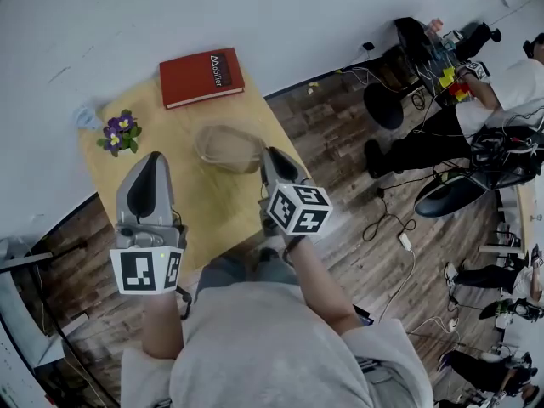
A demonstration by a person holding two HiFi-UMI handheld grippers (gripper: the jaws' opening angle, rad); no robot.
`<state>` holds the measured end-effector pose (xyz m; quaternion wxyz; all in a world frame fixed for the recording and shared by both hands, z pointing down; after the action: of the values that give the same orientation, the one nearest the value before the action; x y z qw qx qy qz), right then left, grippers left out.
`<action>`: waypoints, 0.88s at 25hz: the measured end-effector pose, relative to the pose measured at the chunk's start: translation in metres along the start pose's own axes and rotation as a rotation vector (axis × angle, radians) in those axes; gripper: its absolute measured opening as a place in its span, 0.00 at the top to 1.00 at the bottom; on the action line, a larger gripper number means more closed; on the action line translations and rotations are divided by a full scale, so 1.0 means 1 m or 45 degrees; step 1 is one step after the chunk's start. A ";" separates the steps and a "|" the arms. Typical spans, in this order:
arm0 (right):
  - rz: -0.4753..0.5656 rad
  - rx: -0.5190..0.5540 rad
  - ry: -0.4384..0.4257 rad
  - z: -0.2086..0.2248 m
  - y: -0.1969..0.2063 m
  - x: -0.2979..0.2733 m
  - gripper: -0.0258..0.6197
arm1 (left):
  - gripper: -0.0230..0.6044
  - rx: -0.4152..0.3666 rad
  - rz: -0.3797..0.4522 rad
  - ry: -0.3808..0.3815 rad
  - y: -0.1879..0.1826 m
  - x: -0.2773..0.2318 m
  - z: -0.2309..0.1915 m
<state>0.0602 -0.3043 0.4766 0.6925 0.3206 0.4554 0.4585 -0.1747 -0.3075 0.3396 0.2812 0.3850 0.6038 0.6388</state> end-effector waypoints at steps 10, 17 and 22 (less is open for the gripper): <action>0.081 0.146 -0.076 -0.014 -0.030 0.015 0.90 | 0.96 -0.035 0.026 -0.092 -0.017 0.018 0.008; 0.131 0.246 -0.148 -0.026 -0.049 0.029 0.90 | 0.96 -0.054 0.044 -0.152 -0.030 0.031 0.017; 0.166 0.302 -0.178 -0.031 -0.061 0.038 0.90 | 0.96 -0.070 0.055 -0.191 -0.037 0.040 0.025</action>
<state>0.0585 -0.2908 0.3989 0.6485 0.4602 0.4354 0.4220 -0.1796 -0.2563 0.3085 0.3223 0.4368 0.5549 0.6304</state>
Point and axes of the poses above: the fingertips, and each gripper's own axes: x backward along the fingers, z to its right, y out of its underside, the point moved 4 cm from there along x, backward along the fingers, and after that the axes turned 2 degrees about z, right-handed, at the moved point
